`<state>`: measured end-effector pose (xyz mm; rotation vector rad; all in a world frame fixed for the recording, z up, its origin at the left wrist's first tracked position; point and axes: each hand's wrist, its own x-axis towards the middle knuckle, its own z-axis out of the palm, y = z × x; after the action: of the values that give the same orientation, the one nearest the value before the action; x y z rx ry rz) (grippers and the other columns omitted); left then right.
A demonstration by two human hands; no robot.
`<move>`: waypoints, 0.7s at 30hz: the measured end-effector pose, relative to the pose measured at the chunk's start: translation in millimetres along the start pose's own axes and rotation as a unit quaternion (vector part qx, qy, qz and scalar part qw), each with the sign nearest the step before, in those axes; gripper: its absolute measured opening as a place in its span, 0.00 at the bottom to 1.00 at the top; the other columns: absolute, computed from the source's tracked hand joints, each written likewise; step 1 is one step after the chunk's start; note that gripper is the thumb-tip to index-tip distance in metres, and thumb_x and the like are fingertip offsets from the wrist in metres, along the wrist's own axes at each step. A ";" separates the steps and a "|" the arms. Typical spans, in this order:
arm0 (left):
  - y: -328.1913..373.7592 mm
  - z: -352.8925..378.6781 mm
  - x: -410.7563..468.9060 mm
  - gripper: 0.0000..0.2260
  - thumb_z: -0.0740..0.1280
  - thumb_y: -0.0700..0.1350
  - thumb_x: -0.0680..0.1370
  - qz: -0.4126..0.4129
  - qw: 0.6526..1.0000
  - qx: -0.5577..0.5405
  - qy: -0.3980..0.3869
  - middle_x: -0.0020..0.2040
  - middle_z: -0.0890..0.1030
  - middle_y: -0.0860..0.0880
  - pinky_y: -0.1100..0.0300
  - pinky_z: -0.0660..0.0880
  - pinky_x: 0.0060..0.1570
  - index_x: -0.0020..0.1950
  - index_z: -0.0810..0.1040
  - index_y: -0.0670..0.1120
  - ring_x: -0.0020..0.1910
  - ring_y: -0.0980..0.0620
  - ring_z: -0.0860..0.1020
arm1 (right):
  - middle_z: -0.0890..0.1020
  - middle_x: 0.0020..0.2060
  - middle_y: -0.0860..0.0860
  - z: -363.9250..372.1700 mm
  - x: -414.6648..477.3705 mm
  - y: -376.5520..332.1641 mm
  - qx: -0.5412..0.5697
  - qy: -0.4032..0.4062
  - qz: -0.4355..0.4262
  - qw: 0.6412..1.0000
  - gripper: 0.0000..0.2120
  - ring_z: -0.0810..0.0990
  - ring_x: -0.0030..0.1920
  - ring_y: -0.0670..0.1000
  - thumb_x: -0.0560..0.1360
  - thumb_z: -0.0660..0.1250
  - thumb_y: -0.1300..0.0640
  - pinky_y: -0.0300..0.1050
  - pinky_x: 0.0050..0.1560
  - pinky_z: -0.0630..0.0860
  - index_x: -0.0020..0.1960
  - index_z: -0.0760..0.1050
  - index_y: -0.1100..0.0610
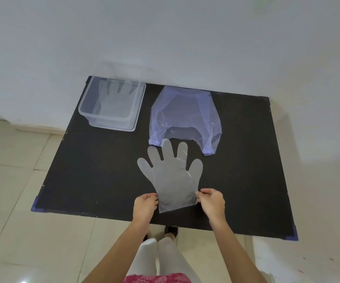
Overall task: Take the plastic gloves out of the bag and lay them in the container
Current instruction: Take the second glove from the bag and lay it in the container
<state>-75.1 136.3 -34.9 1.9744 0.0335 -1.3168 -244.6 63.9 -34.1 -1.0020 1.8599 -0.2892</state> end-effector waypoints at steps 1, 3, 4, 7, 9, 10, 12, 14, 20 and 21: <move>0.0 1.0 -1.5 0.10 0.60 0.36 0.80 -0.004 1.000 -0.011 0.002 0.45 0.81 0.47 0.56 0.76 0.54 0.57 0.79 0.37 0.49 0.48 0.79 | 0.85 0.46 0.53 1.6 -0.7 -1.0 0.002 -0.003 0.003 1.000 0.14 0.83 0.49 0.53 0.73 0.72 0.55 0.48 0.54 0.79 0.57 0.80 0.59; 0.3 3.0 -3.9 0.10 0.60 0.35 0.80 -0.011 1.000 -0.026 0.007 0.46 0.80 0.46 0.57 0.76 0.52 0.58 0.78 0.37 0.49 0.48 0.79 | 0.84 0.44 0.51 3.1 -1.8 -3.7 0.002 -0.011 0.004 1.000 0.11 0.82 0.47 0.52 0.72 0.73 0.53 0.47 0.51 0.78 0.52 0.82 0.58; 0.3 3.6 -4.2 0.11 0.60 0.35 0.80 -0.012 0.999 -0.029 0.010 0.47 0.80 0.45 0.56 0.76 0.52 0.59 0.78 0.37 0.49 0.48 0.79 | 0.84 0.43 0.51 3.4 -1.9 -5.1 0.003 -0.016 0.003 1.000 0.10 0.81 0.46 0.51 0.72 0.73 0.53 0.46 0.49 0.77 0.50 0.82 0.57; 1.4 6.0 -4.5 0.11 0.60 0.35 0.80 -0.008 0.999 -0.030 0.010 0.50 0.81 0.43 0.55 0.76 0.55 0.60 0.77 0.36 0.51 0.47 0.79 | 0.83 0.40 0.50 1.8 -2.1 -6.5 0.007 -0.025 0.003 1.000 0.06 0.79 0.43 0.48 0.73 0.73 0.54 0.44 0.47 0.74 0.44 0.83 0.56; 1.9 6.5 -4.8 0.11 0.60 0.35 0.80 -0.010 0.999 -0.030 0.008 0.52 0.81 0.42 0.54 0.76 0.57 0.61 0.77 0.36 0.52 0.46 0.80 | 0.84 0.40 0.51 1.4 -1.5 -5.3 0.027 -0.031 0.010 0.999 0.05 0.80 0.44 0.49 0.73 0.72 0.55 0.45 0.47 0.75 0.43 0.83 0.57; 1.9 6.5 -5.1 0.11 0.60 0.35 0.80 -0.012 0.999 -0.029 0.008 0.53 0.81 0.42 0.53 0.76 0.58 0.61 0.77 0.37 0.53 0.46 0.80 | 0.84 0.40 0.52 1.2 -0.7 -4.5 0.041 -0.035 0.020 0.998 0.05 0.81 0.45 0.50 0.73 0.72 0.55 0.46 0.49 0.76 0.42 0.82 0.57; 1.3 6.1 -5.3 0.11 0.61 0.36 0.80 -0.015 0.999 -0.028 0.009 0.54 0.81 0.42 0.52 0.76 0.60 0.61 0.78 0.37 0.54 0.46 0.80 | 0.85 0.42 0.55 0.3 0.9 -4.0 0.106 -0.052 0.066 0.991 0.03 0.84 0.46 0.52 0.73 0.72 0.59 0.49 0.54 0.80 0.44 0.81 0.58; 1.1 6.1 -5.3 0.10 0.61 0.36 0.80 -0.019 0.999 -0.028 0.011 0.55 0.81 0.42 0.51 0.76 0.60 0.60 0.78 0.38 0.54 0.46 0.80 | 0.85 0.45 0.59 -2.2 -0.5 -8.3 0.226 -0.093 0.129 0.961 0.04 0.85 0.47 0.55 0.73 0.71 0.64 0.52 0.56 0.81 0.48 0.79 0.63; 2.5 4.9 -7.9 0.07 0.63 0.36 0.79 -0.037 0.999 -0.038 0.004 0.51 0.82 0.43 0.52 0.77 0.57 0.50 0.80 0.42 0.52 0.46 0.80 | 0.85 0.48 0.65 -10.1 -11.7 -23.8 0.359 -0.158 0.196 0.899 0.09 0.86 0.48 0.59 0.74 0.69 0.70 0.47 0.43 0.84 0.54 0.78 0.69; 3.2 5.0 -8.3 0.07 0.63 0.36 0.79 -0.037 0.998 -0.041 0.004 0.51 0.82 0.43 0.52 0.77 0.57 0.50 0.80 0.42 0.52 0.46 0.80 | 0.85 0.48 0.65 -10.9 -12.1 -24.8 0.374 -0.164 0.203 0.890 0.10 0.86 0.48 0.59 0.74 0.69 0.70 0.47 0.41 0.85 0.55 0.78 0.69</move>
<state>-81.6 134.1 -27.4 1.9258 0.1642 -1.3339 -238.6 54.9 -6.5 -0.1100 1.4056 -0.4970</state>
